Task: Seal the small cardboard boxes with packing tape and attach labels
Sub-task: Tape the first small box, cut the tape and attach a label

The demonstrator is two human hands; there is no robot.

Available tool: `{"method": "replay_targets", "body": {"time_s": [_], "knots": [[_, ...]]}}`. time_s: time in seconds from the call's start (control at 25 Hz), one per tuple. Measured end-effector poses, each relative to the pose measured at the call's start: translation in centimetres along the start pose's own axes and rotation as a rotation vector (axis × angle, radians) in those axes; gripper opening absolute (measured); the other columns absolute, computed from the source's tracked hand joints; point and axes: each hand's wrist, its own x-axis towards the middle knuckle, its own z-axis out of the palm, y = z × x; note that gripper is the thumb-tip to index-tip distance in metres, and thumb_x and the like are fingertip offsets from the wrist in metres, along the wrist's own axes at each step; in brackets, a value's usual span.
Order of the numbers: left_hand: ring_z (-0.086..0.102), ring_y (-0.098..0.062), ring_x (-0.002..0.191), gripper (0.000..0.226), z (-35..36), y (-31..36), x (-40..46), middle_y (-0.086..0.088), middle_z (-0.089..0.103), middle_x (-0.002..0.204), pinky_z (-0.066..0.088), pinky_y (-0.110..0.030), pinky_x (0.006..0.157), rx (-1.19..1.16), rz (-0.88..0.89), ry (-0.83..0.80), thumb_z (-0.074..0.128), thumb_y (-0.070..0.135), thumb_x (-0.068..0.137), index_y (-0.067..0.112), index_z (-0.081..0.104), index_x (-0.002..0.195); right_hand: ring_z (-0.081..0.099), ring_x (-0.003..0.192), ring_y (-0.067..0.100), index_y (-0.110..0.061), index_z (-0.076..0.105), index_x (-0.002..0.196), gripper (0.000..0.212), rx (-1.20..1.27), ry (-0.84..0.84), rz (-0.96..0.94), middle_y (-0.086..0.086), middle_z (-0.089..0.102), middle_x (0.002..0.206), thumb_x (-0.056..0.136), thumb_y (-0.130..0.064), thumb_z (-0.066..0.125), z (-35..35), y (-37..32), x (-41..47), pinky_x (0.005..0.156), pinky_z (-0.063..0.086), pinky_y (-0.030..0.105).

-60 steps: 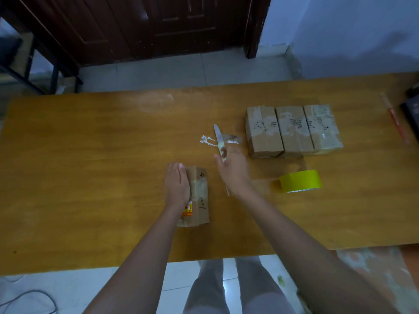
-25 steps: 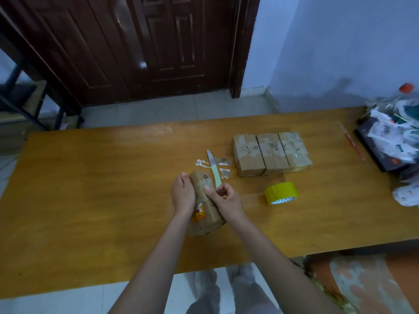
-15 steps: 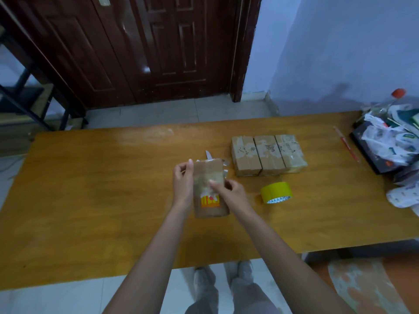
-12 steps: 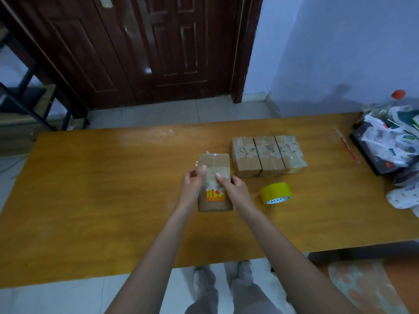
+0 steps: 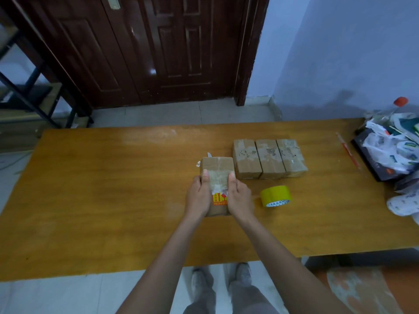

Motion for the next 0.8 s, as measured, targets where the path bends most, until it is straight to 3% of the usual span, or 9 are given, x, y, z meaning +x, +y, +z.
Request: {"method": "replay_targets", "body": {"time_s": [0.08,0.28,0.4,0.52,0.56,0.68,0.8], "knots": [[0.062,-0.024,0.103,0.056,-0.1,0.2,0.0,-0.008,0.066,0.11,0.049,-0.044,0.094,-0.031,-0.028,-0.012,0.027,0.054,0.1,0.011,0.06,0.111,0.064,0.083,0.017,-0.013,0.07,0.092,0.055,0.044,-0.063,0.055,0.001,0.07,0.087,0.103,-0.047,0.028,-0.5,-0.1,0.3,0.075,0.05,0.035],[0.064,-0.018,0.098,0.079,-0.5,0.5,-0.6,-0.004,0.067,0.111,0.054,-0.039,0.085,-0.126,-0.083,-0.035,0.024,0.076,0.081,0.016,0.059,0.118,0.067,0.077,0.001,-0.025,0.07,0.092,0.042,0.05,-0.156,0.013,-0.01,0.071,0.084,0.079,-0.064,0.064,-0.6,-0.9,0.3,0.07,0.057,0.029],[0.066,-0.012,0.091,0.066,-0.5,0.5,-0.5,0.003,0.068,0.101,0.054,-0.034,0.078,-0.127,-0.117,0.017,0.034,0.074,0.086,0.018,0.062,0.111,0.065,0.063,0.0,-0.026,0.067,0.073,0.041,-0.003,-0.043,-0.02,-0.009,0.069,0.068,0.083,-0.064,0.057,-0.2,-0.7,-0.1,0.058,0.054,0.028],[0.068,-0.017,0.089,0.056,-0.5,0.5,-0.3,0.002,0.071,0.096,0.056,-0.045,0.083,-0.118,-0.122,0.016,0.042,0.067,0.09,0.016,0.062,0.104,0.059,0.051,0.001,-0.016,0.067,0.064,0.057,0.02,0.004,0.027,-0.005,0.065,0.058,0.093,-0.06,0.045,-0.1,-0.4,0.0,0.046,0.043,0.019],[0.068,-0.02,0.091,0.055,-0.5,0.5,-0.1,-0.001,0.071,0.098,0.055,-0.048,0.085,-0.128,-0.121,0.007,0.042,0.065,0.091,0.015,0.062,0.105,0.059,0.053,0.001,-0.013,0.067,0.065,0.061,0.055,-0.003,0.071,-0.004,0.065,0.06,0.096,-0.057,0.038,-0.2,-0.4,0.3,0.047,0.042,0.018],[0.065,-0.025,0.107,0.062,-0.6,0.8,-0.3,-0.008,0.068,0.115,0.049,-0.052,0.096,-0.264,-0.112,-0.053,0.03,0.063,0.094,0.014,0.06,0.119,0.067,0.08,0.011,-0.024,0.068,0.074,0.06,0.242,-0.111,0.259,-0.002,0.071,0.081,0.101,-0.053,0.024,-1.3,-0.9,1.5,0.072,0.053,0.029],[0.065,-0.022,0.111,0.076,-0.6,1.5,-0.5,-0.007,0.069,0.118,0.052,-0.043,0.097,-0.429,-0.177,-0.125,0.018,0.067,0.089,0.015,0.058,0.127,0.072,0.088,0.017,-0.021,0.073,0.095,0.049,0.472,-0.28,0.283,0.005,0.075,0.096,0.095,-0.057,0.041,-2.2,-1.1,1.8,0.078,0.057,0.032]]}}
